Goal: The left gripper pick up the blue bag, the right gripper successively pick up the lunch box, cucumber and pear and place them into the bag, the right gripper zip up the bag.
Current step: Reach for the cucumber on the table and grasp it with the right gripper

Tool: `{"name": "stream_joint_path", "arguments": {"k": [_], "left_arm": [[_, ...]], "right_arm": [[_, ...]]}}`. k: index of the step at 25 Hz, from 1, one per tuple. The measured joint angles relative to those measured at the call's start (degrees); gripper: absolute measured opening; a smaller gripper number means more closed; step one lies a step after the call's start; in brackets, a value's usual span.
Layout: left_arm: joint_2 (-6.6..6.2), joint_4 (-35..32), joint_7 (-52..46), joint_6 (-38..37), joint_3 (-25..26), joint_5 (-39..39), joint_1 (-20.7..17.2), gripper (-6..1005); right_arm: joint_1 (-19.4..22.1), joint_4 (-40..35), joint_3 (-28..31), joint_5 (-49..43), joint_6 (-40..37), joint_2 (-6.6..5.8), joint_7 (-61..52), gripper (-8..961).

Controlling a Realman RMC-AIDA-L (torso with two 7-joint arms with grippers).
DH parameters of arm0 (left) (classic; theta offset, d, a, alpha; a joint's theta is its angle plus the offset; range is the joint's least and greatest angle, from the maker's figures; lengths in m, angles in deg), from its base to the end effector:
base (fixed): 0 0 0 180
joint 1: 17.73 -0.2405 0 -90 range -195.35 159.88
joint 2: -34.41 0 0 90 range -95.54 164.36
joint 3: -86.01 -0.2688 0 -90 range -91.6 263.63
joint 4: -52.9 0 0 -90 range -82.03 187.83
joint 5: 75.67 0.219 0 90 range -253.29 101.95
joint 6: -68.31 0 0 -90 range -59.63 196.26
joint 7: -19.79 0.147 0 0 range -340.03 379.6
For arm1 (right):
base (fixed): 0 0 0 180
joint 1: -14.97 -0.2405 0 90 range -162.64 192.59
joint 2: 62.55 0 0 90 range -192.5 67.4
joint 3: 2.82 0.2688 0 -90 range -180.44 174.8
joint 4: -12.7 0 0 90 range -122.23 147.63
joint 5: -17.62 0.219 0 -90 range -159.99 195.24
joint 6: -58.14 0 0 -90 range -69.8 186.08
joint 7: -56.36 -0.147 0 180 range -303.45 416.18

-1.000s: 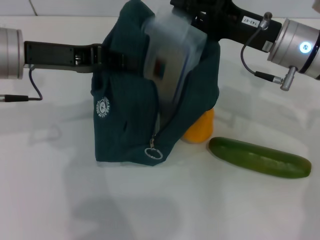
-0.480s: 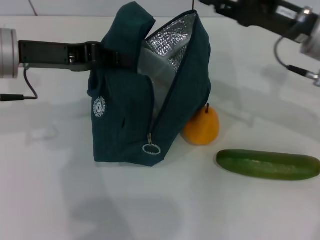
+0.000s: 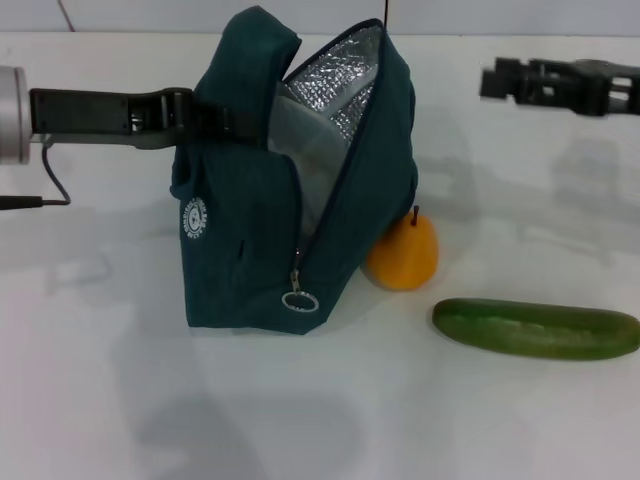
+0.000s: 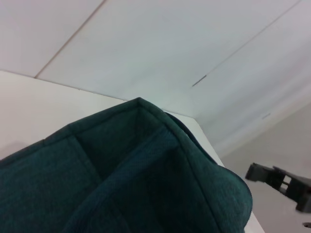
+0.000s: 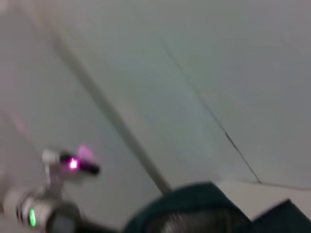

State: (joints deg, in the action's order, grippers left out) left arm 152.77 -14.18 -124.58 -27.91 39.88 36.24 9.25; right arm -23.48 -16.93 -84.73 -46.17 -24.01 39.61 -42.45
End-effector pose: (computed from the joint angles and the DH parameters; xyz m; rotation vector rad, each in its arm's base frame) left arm -0.2226 0.3529 0.0665 -2.4654 -1.5815 -0.7285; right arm 0.2046 0.4061 0.0443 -2.7336 0.8875 1.0047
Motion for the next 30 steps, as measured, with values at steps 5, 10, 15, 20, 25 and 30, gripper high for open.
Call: {"name": "stream_joint_path", "arguments": {"k": [5,10,15,20,25,30], "left_arm": [[0.2,0.1,0.6,0.0,0.6,0.0,-0.6,39],[0.08,2.1,1.5,0.0,0.7,0.1,-0.2,39],[-0.22,3.1,2.1,0.1,0.9,0.1,-0.1,40],[-0.22,4.6,3.1,0.5,0.9,-0.3,-0.2,40],[0.06,5.1,3.8,0.8,0.9,-0.5,0.0,39],[0.24,5.2,4.0,0.9,0.9,-0.5,0.2,39]], "right_arm": [[-0.2,-8.9,5.9,-18.2,-2.4,-1.46,-3.5,809],[-2.8,-18.8,10.6,-40.8,-8.1,-0.97,-13.1,805],[-6.6,-25.3,11.1,-54.1,-14.9,0.84,-18.6,802],[-10.2,-32.7,10.9,-67.5,-20.9,6.76,-22.6,801],[-14.3,-33.9,9.9,-78.0,-23.7,12.26,-22.8,799],[-15.5,-33.5,1.9,-80.2,-22.4,13.35,-23.4,798]]}}
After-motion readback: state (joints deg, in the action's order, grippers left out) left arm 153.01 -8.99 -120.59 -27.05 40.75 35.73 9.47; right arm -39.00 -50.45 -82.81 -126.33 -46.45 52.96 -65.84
